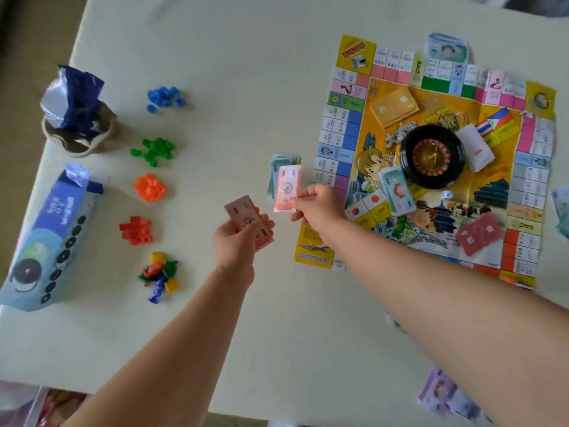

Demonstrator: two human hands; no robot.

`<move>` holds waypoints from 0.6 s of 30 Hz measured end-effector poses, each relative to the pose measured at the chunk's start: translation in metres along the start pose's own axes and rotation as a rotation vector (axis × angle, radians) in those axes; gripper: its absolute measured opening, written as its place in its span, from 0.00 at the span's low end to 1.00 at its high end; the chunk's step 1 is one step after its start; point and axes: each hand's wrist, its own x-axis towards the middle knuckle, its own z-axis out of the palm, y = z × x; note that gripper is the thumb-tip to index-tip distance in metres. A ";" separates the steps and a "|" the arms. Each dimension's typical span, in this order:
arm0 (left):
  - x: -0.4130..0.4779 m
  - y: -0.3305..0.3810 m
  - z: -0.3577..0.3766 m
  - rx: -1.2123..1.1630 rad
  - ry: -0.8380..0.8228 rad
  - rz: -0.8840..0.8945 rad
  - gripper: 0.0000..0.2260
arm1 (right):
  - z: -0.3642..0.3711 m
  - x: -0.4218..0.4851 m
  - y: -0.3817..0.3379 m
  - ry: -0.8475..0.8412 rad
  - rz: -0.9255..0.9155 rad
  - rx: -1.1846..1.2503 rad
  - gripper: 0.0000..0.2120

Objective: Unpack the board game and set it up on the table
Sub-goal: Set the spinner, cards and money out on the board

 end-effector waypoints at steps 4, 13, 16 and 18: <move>0.013 0.012 0.007 0.080 -0.014 -0.005 0.09 | -0.001 0.007 -0.002 0.093 -0.039 -0.216 0.08; 0.006 0.026 0.072 0.098 -0.070 -0.062 0.07 | -0.052 0.003 0.001 -0.292 -0.107 -0.027 0.09; 0.001 0.027 0.103 0.131 -0.113 -0.096 0.06 | -0.080 0.014 0.003 -0.224 -0.132 -0.002 0.05; -0.001 0.026 0.123 0.174 -0.179 -0.102 0.04 | -0.099 0.022 0.004 -0.168 -0.138 0.028 0.03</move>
